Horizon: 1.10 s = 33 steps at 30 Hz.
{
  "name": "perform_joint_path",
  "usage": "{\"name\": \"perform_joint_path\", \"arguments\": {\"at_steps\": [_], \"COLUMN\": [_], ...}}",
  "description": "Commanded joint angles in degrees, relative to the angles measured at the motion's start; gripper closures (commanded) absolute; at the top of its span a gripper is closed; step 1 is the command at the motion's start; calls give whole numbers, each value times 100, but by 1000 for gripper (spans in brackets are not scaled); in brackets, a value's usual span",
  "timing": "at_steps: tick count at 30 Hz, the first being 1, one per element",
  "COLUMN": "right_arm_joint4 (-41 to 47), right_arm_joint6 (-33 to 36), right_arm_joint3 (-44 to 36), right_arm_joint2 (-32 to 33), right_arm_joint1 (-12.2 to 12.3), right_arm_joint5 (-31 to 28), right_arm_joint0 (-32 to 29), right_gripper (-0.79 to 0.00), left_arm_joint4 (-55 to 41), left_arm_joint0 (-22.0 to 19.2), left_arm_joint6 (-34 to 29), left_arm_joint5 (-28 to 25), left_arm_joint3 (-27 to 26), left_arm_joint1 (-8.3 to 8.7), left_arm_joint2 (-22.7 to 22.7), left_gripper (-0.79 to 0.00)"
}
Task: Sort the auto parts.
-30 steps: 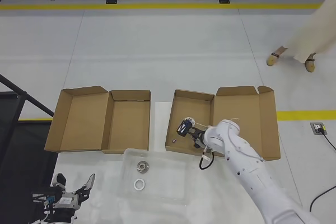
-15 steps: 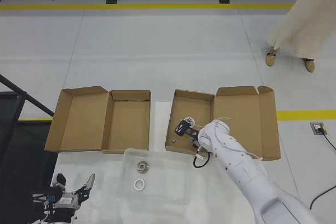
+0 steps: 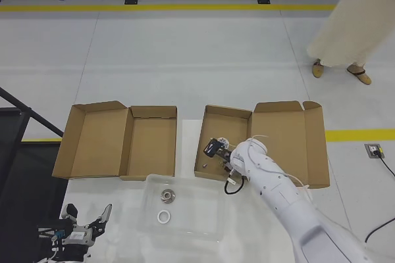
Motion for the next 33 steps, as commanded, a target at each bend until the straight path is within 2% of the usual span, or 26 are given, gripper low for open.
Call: {"name": "perform_joint_path", "arguments": {"at_steps": [1, 9, 16, 21, 26, 33], "right_arm_joint4": [-9, -44, -114, -286, -499, -531], "right_arm_joint6": [-32, -223, -620, -682, -225, -166], "right_arm_joint3": [28, -61, -606, -1621, -3109, -4843], "right_arm_joint2": [11, 142, 479, 910, 1450, 2089], "right_arm_joint1": [-5, 65, 321, 634, 945, 1224], "right_arm_joint5": [7, 11, -182, -328, -460, -920], "right_arm_joint0": [30, 22, -219, -729, -1488, -2454], "right_gripper": [-185, -194, -194, -203, -209, -203], "left_arm_joint4": [0, 0, 0, 0, 0, 0], "left_arm_joint0": [0, 0, 0, 0, 0, 0], "left_arm_joint6": [0, 0, 0, 0, 0, 0], "left_arm_joint5": [0, 0, 0, 0, 0, 0], "left_arm_joint3": [0, 0, 0, 0, 0, 0], "left_arm_joint1": [0, 0, 0, 0, 0, 0], "left_arm_joint2": [0, 0, 0, 0, 0, 0], "left_gripper": [-785, -785, -785, -785, -785, -785]}}
